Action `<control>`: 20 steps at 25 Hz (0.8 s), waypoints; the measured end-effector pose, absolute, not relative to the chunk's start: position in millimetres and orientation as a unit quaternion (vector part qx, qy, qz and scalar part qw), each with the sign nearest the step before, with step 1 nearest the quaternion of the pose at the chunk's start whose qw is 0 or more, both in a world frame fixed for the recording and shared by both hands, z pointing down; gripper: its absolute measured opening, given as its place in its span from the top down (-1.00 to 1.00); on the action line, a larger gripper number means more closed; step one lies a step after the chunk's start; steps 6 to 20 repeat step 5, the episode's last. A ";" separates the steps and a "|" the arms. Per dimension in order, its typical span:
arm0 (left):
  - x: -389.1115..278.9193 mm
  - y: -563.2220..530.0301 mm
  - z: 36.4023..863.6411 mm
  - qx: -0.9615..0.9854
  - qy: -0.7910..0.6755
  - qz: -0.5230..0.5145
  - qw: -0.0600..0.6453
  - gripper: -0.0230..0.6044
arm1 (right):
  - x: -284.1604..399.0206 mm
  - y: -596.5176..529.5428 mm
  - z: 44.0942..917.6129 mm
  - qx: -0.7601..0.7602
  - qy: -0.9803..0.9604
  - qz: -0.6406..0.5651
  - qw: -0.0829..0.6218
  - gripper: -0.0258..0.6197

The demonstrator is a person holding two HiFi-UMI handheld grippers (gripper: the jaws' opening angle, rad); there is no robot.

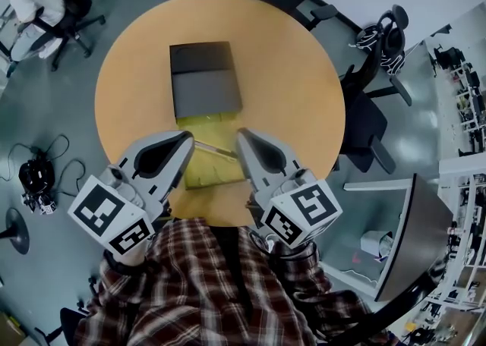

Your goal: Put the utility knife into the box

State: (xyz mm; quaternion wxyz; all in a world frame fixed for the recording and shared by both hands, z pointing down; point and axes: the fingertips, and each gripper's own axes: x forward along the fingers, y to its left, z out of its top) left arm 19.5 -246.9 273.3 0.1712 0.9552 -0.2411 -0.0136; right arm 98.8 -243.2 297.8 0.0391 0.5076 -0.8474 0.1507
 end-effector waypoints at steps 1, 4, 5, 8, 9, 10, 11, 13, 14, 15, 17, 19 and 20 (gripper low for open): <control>19.3 -247.0 273.6 0.955 -0.241 -0.013 0.172 0.89 | 98.9 -243.6 297.8 0.507 -0.847 0.151 0.039 0.89; 18.3 -247.2 274.5 0.954 -0.243 -0.013 0.173 0.89 | 98.6 -244.8 298.5 0.506 -0.848 0.151 0.041 0.89; 17.9 -247.3 274.9 0.954 -0.243 -0.013 0.173 0.89 | 98.3 -245.2 298.8 0.506 -0.848 0.151 0.041 0.89; 17.9 -247.3 274.9 0.954 -0.243 -0.013 0.173 0.89 | 98.3 -245.2 298.8 0.506 -0.848 0.151 0.041 0.89; 17.9 -247.3 274.9 0.954 -0.243 -0.013 0.173 0.89 | 98.3 -245.2 298.8 0.506 -0.848 0.151 0.041 0.89; 17.9 -247.3 274.9 0.954 -0.243 -0.013 0.173 0.89 | 98.3 -245.2 298.8 0.506 -0.848 0.151 0.041 0.89; 17.9 -247.3 274.9 0.954 -0.243 -0.013 0.173 0.89 | 98.3 -245.2 298.8 0.506 -0.848 0.151 0.041 0.89; 17.9 -247.3 274.9 0.954 -0.243 -0.013 0.173 0.89 | 98.3 -245.2 298.8 0.506 -0.848 0.151 0.041 0.89; 17.9 -247.3 274.9 0.954 -0.243 -0.013 0.173 0.89 | 98.3 -245.2 298.8 0.506 -0.848 0.151 0.041 0.89; 17.9 -247.3 274.9 0.954 -0.243 -0.013 0.173 0.89 | 98.3 -245.2 298.8 0.506 -0.848 0.151 0.041 0.89; 17.9 -247.3 274.9 0.954 -0.243 -0.013 0.173 0.89 | 98.3 -245.2 298.8 0.506 -0.848 0.151 0.041 0.89; 17.9 -247.3 274.9 0.954 -0.243 -0.013 0.173 0.89 | 98.3 -245.2 298.8 0.506 -0.848 0.151 0.041 0.89; 17.9 -247.3 274.9 0.954 -0.243 -0.013 0.173 0.89 | 98.3 -245.2 298.8 0.506 -0.848 0.151 0.041 0.89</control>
